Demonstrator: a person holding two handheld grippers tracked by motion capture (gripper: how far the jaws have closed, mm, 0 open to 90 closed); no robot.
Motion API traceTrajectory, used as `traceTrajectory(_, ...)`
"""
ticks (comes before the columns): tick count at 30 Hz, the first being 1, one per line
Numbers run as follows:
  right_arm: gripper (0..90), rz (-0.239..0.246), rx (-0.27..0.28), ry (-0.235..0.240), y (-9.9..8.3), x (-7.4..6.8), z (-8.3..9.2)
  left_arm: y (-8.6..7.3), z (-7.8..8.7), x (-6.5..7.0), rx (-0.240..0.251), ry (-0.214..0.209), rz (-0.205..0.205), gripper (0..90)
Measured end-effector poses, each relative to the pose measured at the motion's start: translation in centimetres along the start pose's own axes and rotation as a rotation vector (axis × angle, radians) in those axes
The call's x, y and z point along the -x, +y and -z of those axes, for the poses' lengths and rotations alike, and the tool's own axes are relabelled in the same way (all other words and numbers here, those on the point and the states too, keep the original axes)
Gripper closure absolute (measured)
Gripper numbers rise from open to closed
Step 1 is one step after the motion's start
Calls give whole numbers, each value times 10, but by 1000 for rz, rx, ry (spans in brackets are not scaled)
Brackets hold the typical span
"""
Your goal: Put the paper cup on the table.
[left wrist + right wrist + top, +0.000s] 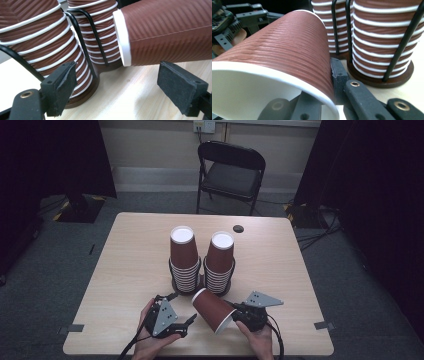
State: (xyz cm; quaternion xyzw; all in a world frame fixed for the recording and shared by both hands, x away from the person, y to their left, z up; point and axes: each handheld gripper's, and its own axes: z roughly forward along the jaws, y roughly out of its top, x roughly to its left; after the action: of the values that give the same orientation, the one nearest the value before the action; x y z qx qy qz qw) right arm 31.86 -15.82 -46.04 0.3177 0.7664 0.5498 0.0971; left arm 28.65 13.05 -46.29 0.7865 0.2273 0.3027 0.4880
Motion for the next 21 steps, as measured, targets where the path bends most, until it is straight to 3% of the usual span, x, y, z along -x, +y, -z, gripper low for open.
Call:
traceTrajectory(11, 862, -40, -83, 44, 3, 0, -1, 1, 0, 11, -27, -10, -141, 156)
traceTrajectory(20, 862, -54, -155, 57, 16, 2, -5, 2, -8, 29, -39, 39, -294, 155)
traceTrajectory(21, 862, -54, -155, 57, 16, 2, -5, 2, -8, 29, -39, 39, -294, 162)
